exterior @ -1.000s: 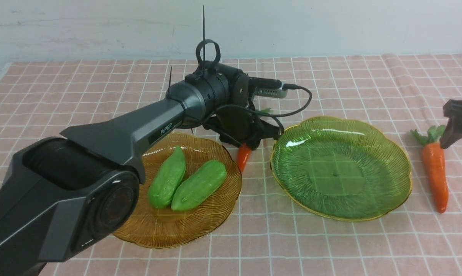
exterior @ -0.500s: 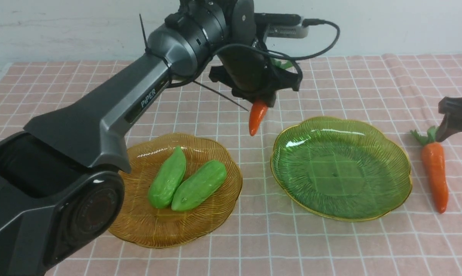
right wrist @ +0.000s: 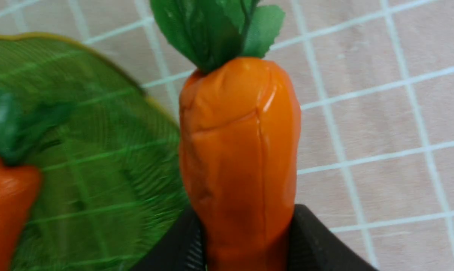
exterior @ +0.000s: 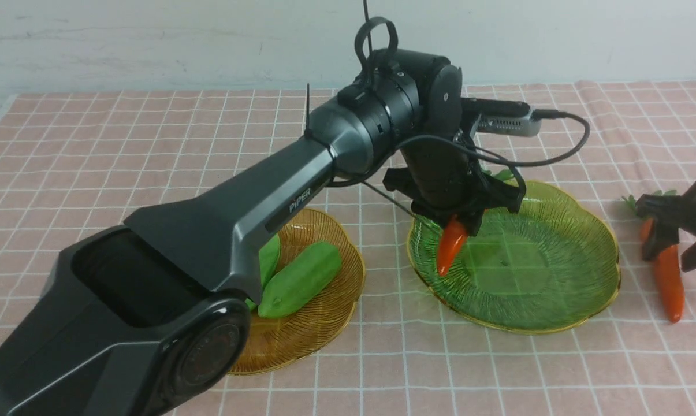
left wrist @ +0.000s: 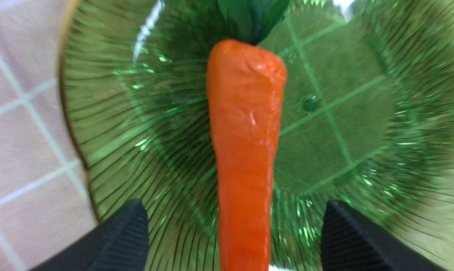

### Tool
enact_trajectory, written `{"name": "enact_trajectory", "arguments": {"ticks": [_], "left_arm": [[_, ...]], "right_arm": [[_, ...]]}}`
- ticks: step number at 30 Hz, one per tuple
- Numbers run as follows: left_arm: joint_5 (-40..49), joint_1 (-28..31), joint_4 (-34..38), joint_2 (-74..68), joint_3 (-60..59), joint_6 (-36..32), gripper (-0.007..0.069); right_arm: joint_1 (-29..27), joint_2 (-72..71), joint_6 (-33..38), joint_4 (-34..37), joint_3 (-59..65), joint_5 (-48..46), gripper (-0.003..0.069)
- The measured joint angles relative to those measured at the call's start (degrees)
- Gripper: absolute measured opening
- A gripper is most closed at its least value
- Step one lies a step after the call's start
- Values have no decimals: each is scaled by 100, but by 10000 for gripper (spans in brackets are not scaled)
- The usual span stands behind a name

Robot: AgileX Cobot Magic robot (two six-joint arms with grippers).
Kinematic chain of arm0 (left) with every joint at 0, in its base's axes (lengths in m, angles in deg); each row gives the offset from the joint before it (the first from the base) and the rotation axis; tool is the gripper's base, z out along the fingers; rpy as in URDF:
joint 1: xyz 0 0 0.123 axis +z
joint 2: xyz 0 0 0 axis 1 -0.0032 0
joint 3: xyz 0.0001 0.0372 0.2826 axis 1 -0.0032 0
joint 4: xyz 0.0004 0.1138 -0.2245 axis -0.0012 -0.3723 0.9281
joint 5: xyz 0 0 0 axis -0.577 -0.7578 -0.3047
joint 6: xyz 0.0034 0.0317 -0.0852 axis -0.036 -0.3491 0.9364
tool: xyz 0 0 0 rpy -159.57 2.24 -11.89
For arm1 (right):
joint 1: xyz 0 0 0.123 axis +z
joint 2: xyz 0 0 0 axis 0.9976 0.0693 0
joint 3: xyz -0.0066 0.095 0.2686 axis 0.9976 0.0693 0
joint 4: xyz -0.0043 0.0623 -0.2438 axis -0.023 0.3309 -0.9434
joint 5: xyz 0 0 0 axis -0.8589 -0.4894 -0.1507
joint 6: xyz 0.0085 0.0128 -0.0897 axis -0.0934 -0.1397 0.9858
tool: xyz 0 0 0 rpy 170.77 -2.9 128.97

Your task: Put different types of vegetables on the plate.

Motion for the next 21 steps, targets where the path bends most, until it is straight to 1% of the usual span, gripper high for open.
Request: {"name": "enact_trajectory", "arguments": {"ticks": [2,4,6,8,9,10,13,15,16,21], "left_arm": [[61,25,-11,147,57,0,552],[105,45,-23,239,114,4,532],[164,58,-23,353,205,4,487],[261,63,-94,457,295,10,419],[285,69,-213,609,371,10,329],[302,69,-281,649,397,10,286],[350,69,-562,942,442,-2,108],[371,69,-682,1113,442,-15,50],[376,75,-731,1189,442,-19,34],[390,86,-754,1692,442,-18,-1]], "right_arm": [[126,-182,74,228,0,-59,255],[377,-311,196,496,-5,-79,255],[580,-312,265,630,-5,-79,255],[813,-280,289,719,-5,-79,255],[924,-250,310,747,-5,-66,255],[1029,-206,315,763,-5,-43,255],[1241,-96,321,777,-5,-9,266],[1381,-6,295,792,-5,14,297],[1438,46,235,798,-5,24,347],[1480,73,0,766,1,16,489]]}}
